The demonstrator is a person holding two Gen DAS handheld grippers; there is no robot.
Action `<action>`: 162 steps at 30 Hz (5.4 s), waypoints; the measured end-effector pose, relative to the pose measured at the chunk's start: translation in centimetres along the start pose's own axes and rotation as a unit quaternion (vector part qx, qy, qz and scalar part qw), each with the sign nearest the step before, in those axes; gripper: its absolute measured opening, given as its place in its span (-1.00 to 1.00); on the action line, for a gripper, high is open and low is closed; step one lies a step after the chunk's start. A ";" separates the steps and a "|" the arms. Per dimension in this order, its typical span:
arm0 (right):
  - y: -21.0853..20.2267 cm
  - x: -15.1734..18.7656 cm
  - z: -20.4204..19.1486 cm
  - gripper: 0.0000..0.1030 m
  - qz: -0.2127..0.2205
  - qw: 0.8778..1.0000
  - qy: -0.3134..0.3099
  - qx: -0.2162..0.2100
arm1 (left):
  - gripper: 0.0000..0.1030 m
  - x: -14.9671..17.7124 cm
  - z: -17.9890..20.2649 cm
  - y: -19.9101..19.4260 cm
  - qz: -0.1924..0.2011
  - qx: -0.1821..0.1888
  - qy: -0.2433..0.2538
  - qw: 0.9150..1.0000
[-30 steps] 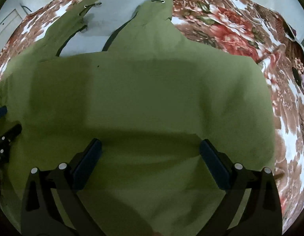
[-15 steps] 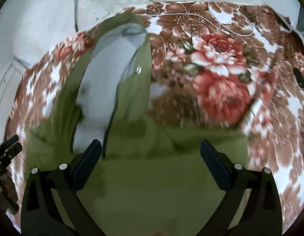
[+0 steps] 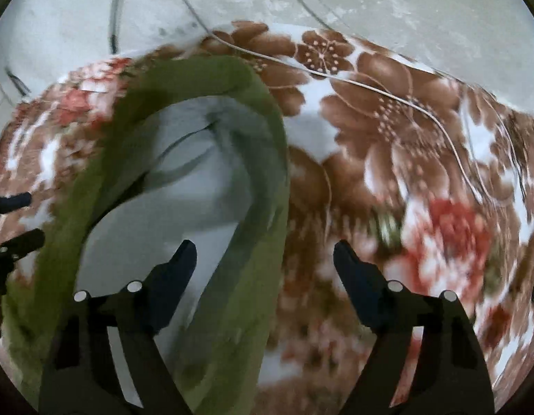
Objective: Fold large clothes
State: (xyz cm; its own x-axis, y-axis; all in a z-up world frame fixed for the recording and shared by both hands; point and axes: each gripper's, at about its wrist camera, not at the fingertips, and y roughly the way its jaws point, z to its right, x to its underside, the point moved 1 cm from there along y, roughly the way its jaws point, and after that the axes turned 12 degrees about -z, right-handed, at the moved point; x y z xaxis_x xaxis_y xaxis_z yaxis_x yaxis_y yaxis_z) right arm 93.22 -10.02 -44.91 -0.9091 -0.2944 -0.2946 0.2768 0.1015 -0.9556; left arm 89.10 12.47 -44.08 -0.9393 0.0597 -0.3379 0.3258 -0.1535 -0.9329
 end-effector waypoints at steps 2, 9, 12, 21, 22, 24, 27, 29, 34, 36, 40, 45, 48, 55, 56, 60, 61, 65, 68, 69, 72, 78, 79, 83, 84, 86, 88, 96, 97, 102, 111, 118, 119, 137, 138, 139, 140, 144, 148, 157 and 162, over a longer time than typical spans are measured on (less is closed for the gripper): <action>1.7 -1.7 0.4 0.55 -0.010 1.000 0.011 -0.011 | 0.77 -2.4 -0.1 1.4 0.001 0.018 -0.003 1.000; 5.2 -2.8 -0.7 -0.83 -0.020 0.999 -0.029 -0.012 | -0.66 -6.6 0.4 7.9 -0.095 0.017 0.017 0.995; 4.5 -2.1 -1.3 -0.91 -0.008 0.998 -0.058 -0.005 | -0.93 -6.5 1.5 7.4 -0.096 0.023 0.040 0.994; -9.8 3.0 -1.4 -0.91 0.098 0.992 -0.076 -0.035 | -0.94 -1.3 3.0 -6.3 0.035 0.050 0.015 0.998; -11.2 3.5 -1.5 -0.91 0.103 0.991 -0.070 -0.045 | -0.94 -0.4 3.0 -7.9 0.047 0.057 0.010 0.997; -14.4 5.7 -1.2 -0.90 0.119 0.989 -0.058 -0.068 | -0.94 2.0 3.4 -11.4 0.075 0.077 -0.003 0.994; -18.2 8.7 -2.5 -0.89 0.136 0.986 -0.068 -0.075 | -0.94 5.9 4.1 -15.3 0.101 0.098 -0.016 0.990; -20.4 11.7 -3.3 -0.87 0.142 0.984 -0.079 -0.078 | -0.94 9.1 5.1 -17.4 0.106 0.100 -0.010 0.989; -22.4 19.3 -5.3 -0.80 0.139 0.981 -0.097 -0.094 | -0.94 17.6 6.8 -19.2 0.094 0.100 -0.019 0.990; -22.3 22.5 -5.7 -0.79 0.134 0.981 -0.101 -0.099 | -0.94 20.2 7.2 -19.1 0.088 0.098 -0.018 0.991; -20.3 28.9 -7.7 -0.74 0.094 0.984 -0.140 -0.061 | -0.93 26.1 8.0 -17.7 0.064 0.101 -0.033 0.992; -16.6 35.5 -8.0 -0.35 0.006 0.986 -0.144 -0.080 | -0.90 31.4 8.3 -15.7 0.040 0.100 -0.052 0.993; -15.6 38.7 -7.9 -0.06 -0.023 0.984 -0.156 -0.080 | -0.82 34.5 8.6 -14.7 0.021 0.089 -0.042 0.995; -13.6 44.6 -5.8 0.65 -0.101 0.980 -0.150 -0.084 | 0.10 42.1 8.6 -12.7 -0.038 0.045 -0.010 0.998; -13.4 45.2 -5.3 0.66 -0.110 0.980 -0.143 -0.086 | 0.15 42.8 8.4 -12.8 -0.041 0.043 -0.013 0.998; -14.3 47.7 -3.1 0.66 -0.130 0.983 -0.113 -0.067 | 0.20 45.0 6.6 -14.5 -0.045 0.031 -0.037 0.998; -14.8 47.4 -2.9 0.66 -0.124 0.984 -0.110 -0.064 | 0.20 45.0 6.4 -15.0 -0.041 0.030 -0.043 0.998; -17.6 43.5 -3.3 0.78 -0.061 0.993 -0.090 -0.046 | 0.20 42.8 6.2 -18.0 -0.001 0.036 -0.043 0.998; -17.6 41.1 -4.9 0.78 -0.046 0.995 -0.071 -0.059 | 0.31 40.0 7.5 -18.5 0.021 0.043 -0.016 0.999; -17.3 40.4 -5.6 0.78 -0.044 0.995 -0.069 -0.060 | 0.31 39.3 8.1 -18.2 0.023 0.042 -0.009 0.999; -16.1 38.7 -8.0 0.78 -0.035 0.996 -0.072 -0.050 | 0.31 37.4 9.8 -16.3 0.024 0.041 0.015 0.999; -11.7 38.1 -11.3 0.78 -0.066 0.992 -0.105 -0.034 | 0.31 37.2 11.7 -11.0 -0.017 0.015 0.052 0.998; -10.8 38.4 -11.5 0.78 -0.076 0.991 -0.109 -0.030 | 0.31 37.6 11.6 -10.2 -0.024 0.015 0.051 0.998; -8.5 39.8 -11.7 0.78 -0.098 0.988 -0.119 -0.013 | 0.30 38.7 11.0 -8.8 -0.032 0.014 0.048 0.998; -7.9 40.1 -11.5 0.78 -0.106 0.987 -0.117 -0.014 | 0.30 38.9 11.0 -8.5 -0.036 0.015 0.048 0.998; -7.0 40.6 -11.1 0.79 -0.115 0.987 -0.110 -0.016 | 0.30 39.7 11.0 -7.7 -0.044 0.013 0.053 0.998; -6.2 41.2 -10.9 0.80 -0.114 0.988 -0.106 -0.016 | 0.31 40.4 11.0 -7.1 -0.050 0.010 0.057 0.997; -6.5 42.2 -11.2 0.81 -0.108 0.988 -0.107 0.000 | 0.30 40.6 11.2 -7.5 -0.063 -0.001 0.056 0.996; -7.5 41.8 -11.1 0.81 -0.105 0.990 -0.097 -0.011 | 0.30 40.4 11.3 -8.6 -0.054 -0.002 0.059 0.997; -12.0 40.5 -11.8 0.82 -0.054 0.995 -0.086 -0.016 | 0.37 38.4 12.0 -12.8 -0.006 0.017 0.060 0.998; -8.7 40.1 -13.8 0.82 -0.061 0.994 -0.093 -0.023 | 0.39 34.5 12.5 -8.0 -0.016 0.016 0.062 0.998; -5.9 41.6 -14.0 0.83 -0.075 0.994 -0.080 -0.006 | 0.47 35.5 11.9 -3.2 -0.053 0.004 0.100 0.994; -5.7 41.7 -14.0 0.83 -0.074 0.994 -0.077 -0.005 | 0.48 35.6 12.0 -3.1 -0.053 0.003 0.105 0.993; -12.7 49.0 -10.8 0.88 -0.082 0.996 -0.020 -0.014 | 0.67 47.8 7.6 -16.3 -0.028 -0.029 0.043 0.998; -13.0 50.2 -10.8 0.89 -0.083 0.996 -0.022 -0.008 | 0.67 49.9 7.3 -17.3 -0.031 -0.040 0.033 0.998; -13.5 51.9 -10.4 0.89 -0.081 0.996 -0.025 -0.005 | 0.67 51.2 7.1 -18.0 -0.034 -0.047 0.026 0.998; -13.9 52.9 -10.2 0.89 -0.079 0.997 -0.025 -0.007 | 0.67 53.8 6.7 -19.3 -0.037 -0.059 0.007 0.998; -16.4 57.3 -9.1 0.88 -0.077 0.997 -0.029 0.004 | 0.67 60.9 5.5 -22.6 -0.054 -0.090 -0.056 0.993; -19.6 62.1 -6.4 0.89 -0.094 0.995 0.000 0.016 | 0.67 67.0 3.9 -26.5 -0.066 -0.115 -0.112 0.985; -20.8 74.6 -1.3 0.89 -0.154 0.981 0.096 0.067 | 0.67 76.8 -1.9 -31.2 -0.078 -0.098 -0.202 0.971; -21.0 77.6 -1.8 0.88 -0.174 0.976 0.120 0.053 | 0.67 80.4 -2.4 -29.9 -0.107 -0.007 -0.266 0.958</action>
State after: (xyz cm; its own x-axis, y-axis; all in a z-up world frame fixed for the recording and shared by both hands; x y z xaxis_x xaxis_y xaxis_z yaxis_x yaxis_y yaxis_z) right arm 16.30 -33.32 -47.69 -0.9971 -0.0605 0.0459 -0.0418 -0.0671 -0.9969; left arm 4.10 24.26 -43.64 -0.9054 -0.4234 -0.0316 0.1180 -0.1795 -0.9767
